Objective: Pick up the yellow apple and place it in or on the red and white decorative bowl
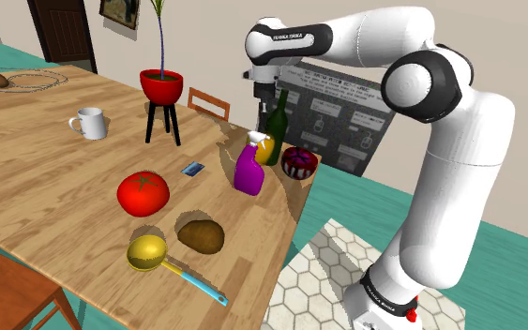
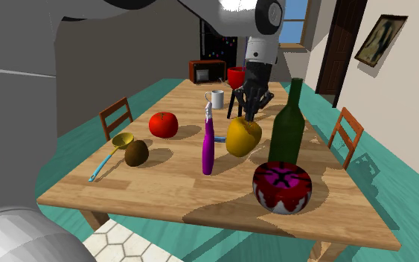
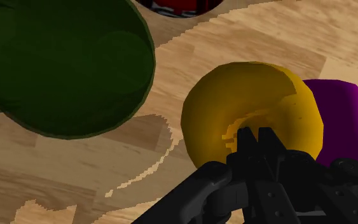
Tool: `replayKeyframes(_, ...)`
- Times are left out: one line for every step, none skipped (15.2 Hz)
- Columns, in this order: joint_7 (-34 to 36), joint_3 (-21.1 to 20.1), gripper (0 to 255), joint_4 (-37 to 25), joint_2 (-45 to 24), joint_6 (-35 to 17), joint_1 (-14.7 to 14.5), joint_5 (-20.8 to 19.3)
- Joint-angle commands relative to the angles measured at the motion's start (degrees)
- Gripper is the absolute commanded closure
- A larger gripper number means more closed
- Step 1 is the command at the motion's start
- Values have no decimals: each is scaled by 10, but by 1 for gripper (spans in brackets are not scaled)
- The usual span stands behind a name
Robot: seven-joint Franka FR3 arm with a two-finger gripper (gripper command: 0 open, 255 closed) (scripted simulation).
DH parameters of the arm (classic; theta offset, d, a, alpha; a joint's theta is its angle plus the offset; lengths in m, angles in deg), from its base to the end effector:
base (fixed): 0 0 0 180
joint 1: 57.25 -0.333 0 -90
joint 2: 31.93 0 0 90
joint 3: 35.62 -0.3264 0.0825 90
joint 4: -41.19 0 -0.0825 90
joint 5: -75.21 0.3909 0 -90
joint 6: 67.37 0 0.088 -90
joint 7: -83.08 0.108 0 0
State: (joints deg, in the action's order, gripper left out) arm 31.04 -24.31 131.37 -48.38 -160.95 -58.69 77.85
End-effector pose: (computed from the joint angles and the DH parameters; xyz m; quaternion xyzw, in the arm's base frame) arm 0.6239 -0.0911 0.4677 -0.9284 -0.3546 0.0978 0.0524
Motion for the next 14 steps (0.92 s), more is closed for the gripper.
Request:
replayKeyframes(0, 0, 255, -13, 1, 14, 0, 0)
replayKeyframes(0, 0, 255, -20, 2, 22, 0, 0)
replayKeyframes(0, 0, 255, -27, 2, 29, 1, -1)
replayKeyframes(0, 1, 255, -35, 2, 37, 1, -1)
replayKeyframes(0, 1, 255, -42, 2, 45, 1, -1)
replayKeyframes(0, 1, 255, -50, 2, 52, 1, -1)
replayKeyframes(0, 1, 255, -58, 2, 60, 1, -1)
replayKeyframes(0, 1, 255, -67, 1, 68, 2, -1)
replayKeyframes(0, 1, 255, -75, 1, 76, 2, -1)
replayKeyframes(0, 1, 255, -84, 0, 84, 2, 0)
replayKeyframes(0, 1, 255, -93, -1, 92, 3, 0)
replayKeyframes(0, 1, 255, -102, -2, 100, 3, 0)
replayKeyframes(0, 1, 255, -112, -3, 109, 4, 0)
replayKeyframes(0, 2, 255, -122, -5, 117, 4, 0)
